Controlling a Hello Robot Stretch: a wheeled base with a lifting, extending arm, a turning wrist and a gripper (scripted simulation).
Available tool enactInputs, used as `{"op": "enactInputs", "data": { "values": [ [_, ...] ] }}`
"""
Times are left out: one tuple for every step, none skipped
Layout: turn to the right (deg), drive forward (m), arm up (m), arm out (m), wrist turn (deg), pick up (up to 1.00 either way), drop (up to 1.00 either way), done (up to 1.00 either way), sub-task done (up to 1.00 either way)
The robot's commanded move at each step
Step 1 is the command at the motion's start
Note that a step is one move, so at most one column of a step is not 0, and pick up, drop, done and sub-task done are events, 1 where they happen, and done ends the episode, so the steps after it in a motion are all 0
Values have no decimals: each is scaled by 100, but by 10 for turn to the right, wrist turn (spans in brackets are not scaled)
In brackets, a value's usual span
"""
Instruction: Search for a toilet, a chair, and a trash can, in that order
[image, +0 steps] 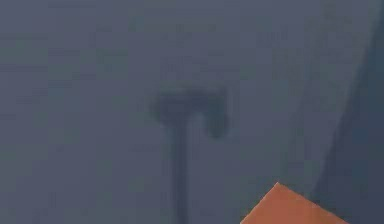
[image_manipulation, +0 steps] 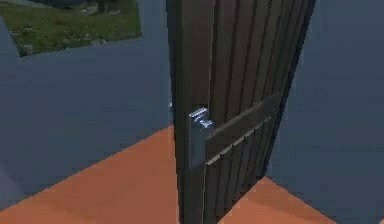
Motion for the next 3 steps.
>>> {"op": "enactInputs", "data": {
  "values": [
    [450,0,0,0,0,0,0,0,0],
    [0,75,0,0,0,0,0,0,0],
    [450,0,0,0,0,0,0,0,0]
  ]
}}
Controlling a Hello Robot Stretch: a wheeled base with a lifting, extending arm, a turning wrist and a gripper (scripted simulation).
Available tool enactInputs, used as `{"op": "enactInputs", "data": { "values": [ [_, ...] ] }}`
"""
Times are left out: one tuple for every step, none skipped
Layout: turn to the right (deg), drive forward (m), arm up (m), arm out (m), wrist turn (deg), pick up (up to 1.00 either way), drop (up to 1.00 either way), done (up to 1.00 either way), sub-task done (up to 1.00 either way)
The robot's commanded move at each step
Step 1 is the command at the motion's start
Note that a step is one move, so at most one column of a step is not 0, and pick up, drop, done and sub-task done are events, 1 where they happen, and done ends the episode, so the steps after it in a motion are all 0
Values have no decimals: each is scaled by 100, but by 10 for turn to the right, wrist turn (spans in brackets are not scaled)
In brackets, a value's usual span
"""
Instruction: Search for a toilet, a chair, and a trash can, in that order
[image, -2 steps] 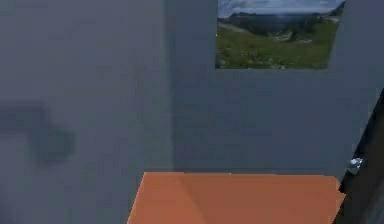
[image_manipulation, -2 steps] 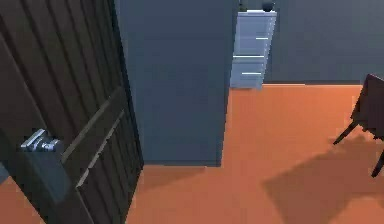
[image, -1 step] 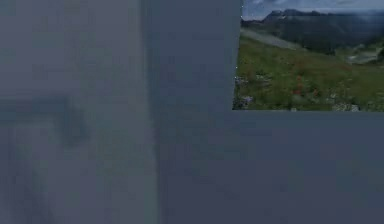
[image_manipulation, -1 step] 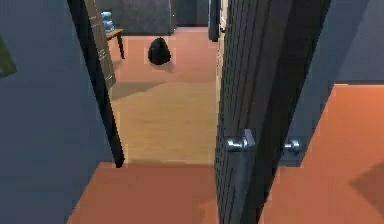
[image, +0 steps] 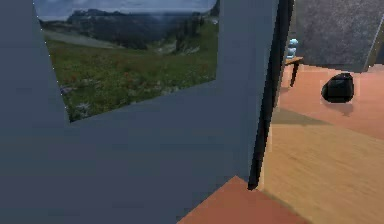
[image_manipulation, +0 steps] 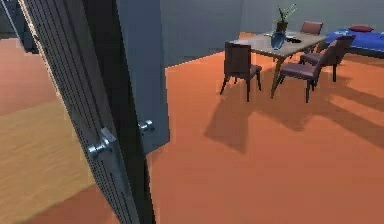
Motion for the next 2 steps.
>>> {"op": "enactInputs", "data": {
  "values": [
    [180,0,0,0,0,0,0,0,0],
    [0,65,0,0,0,0,0,0,0]
  ]
}}
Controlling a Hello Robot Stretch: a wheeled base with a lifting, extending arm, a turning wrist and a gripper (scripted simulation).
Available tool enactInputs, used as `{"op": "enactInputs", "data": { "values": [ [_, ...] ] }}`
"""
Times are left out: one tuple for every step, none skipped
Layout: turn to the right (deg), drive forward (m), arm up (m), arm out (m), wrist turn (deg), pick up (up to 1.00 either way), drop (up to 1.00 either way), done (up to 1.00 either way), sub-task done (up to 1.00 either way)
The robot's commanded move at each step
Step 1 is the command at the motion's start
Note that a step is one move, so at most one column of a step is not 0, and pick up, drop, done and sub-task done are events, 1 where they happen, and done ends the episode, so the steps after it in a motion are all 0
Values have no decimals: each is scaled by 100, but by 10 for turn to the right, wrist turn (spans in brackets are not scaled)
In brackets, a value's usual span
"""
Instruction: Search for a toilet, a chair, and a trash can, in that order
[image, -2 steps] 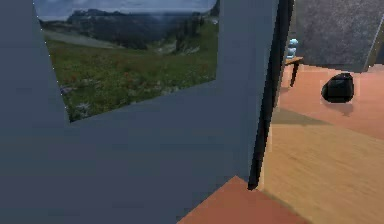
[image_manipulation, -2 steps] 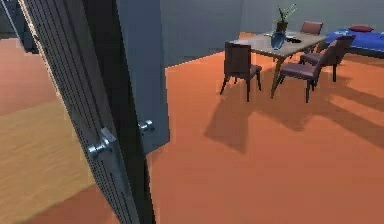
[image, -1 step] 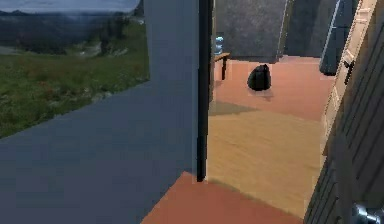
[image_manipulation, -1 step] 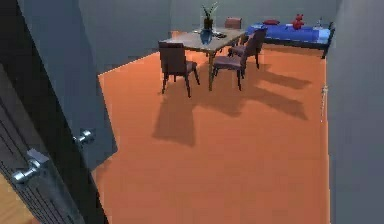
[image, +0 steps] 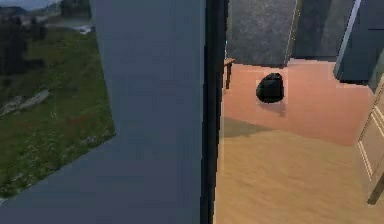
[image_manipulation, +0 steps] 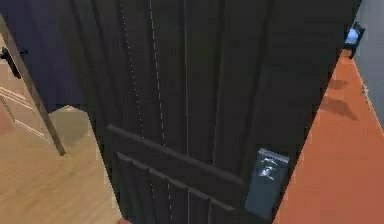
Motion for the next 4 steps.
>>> {"op": "enactInputs", "data": {
  "values": [
    [300,0,0,0,0,0,0,0,0],
    [0,100,0,0,0,0,0,0,0],
    [0,100,0,0,0,0,0,0,0],
    [0,100,0,0,0,0,0,0,0]
  ]
}}
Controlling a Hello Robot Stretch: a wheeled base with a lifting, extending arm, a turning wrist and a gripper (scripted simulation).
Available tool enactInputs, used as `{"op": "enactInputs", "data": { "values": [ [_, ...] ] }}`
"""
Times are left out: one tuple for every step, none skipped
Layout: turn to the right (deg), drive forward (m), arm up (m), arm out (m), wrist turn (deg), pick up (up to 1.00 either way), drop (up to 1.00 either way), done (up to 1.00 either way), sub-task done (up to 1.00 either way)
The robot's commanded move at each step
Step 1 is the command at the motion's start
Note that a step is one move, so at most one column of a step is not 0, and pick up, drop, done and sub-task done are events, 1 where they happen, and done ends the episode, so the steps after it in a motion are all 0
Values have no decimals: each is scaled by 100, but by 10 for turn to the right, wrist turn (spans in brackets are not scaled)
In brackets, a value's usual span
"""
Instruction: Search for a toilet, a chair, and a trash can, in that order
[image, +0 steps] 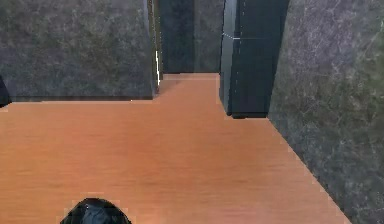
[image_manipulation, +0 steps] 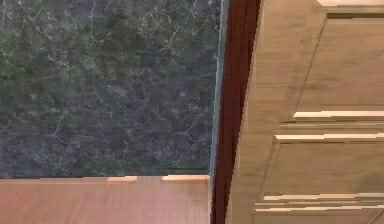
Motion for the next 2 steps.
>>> {"op": "enactInputs", "data": {
  "values": [
    [0,100,0,0,0,0,0,0,0],
    [0,10,0,0,0,0,0,0,0]
  ]
}}
